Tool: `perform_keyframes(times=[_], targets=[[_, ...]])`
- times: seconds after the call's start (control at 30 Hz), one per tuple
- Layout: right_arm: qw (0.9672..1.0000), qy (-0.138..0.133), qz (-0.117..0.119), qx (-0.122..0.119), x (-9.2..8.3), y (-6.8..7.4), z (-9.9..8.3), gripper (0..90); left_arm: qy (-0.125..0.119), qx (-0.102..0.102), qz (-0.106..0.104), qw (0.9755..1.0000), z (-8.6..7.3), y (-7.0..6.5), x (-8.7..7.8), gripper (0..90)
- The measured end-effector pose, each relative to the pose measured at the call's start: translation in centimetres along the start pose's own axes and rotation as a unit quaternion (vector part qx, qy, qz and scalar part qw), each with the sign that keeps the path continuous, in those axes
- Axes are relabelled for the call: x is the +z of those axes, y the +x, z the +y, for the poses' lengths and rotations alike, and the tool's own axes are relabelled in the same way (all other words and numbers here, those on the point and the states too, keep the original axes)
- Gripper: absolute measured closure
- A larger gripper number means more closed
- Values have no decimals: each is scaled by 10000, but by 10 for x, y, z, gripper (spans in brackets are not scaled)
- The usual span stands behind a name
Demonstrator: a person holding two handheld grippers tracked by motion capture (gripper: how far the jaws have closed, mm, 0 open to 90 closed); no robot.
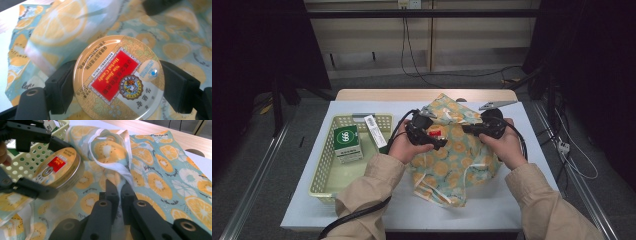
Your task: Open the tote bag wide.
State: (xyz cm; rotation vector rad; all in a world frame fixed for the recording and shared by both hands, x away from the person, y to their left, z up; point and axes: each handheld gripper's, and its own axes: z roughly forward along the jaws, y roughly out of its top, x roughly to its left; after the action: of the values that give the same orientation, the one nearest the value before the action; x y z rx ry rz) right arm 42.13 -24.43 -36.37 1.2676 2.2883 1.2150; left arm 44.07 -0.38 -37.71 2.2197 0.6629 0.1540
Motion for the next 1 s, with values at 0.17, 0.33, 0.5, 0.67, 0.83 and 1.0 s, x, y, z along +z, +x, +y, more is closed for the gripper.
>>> perform_keyframes(times=[0.17, 0.33, 0.5, 0.67, 0.83, 1.0], targets=[[10000, -1, -3, 25, 3, 1, 1, 889, 59, 98, -130, 9999, -3, -11, 6, 205], [10000, 2, 10, 29, 9, 2, 1, 889, 42, 168, -295, 9994, -2, -20, 11, 206], [10000, -3, -12, 38, 10, 2, 3, 889, 84, 118, -149, 9998, -2, -23, 18, 205], [9999, 12, -31, 131, 14, -4, 7, 889, 120, 66, -184, 9997, -2, -20, 27, 205], [9997, 21, -49, 233, 24, -11, 7, 890, 120, -51, -171, 9998, 1, -14, 40, 205], [9993, -28, -5, 375, 28, -17, 5, 890, 173, -102, 15, 9998, 3, -8, 53, 205]])
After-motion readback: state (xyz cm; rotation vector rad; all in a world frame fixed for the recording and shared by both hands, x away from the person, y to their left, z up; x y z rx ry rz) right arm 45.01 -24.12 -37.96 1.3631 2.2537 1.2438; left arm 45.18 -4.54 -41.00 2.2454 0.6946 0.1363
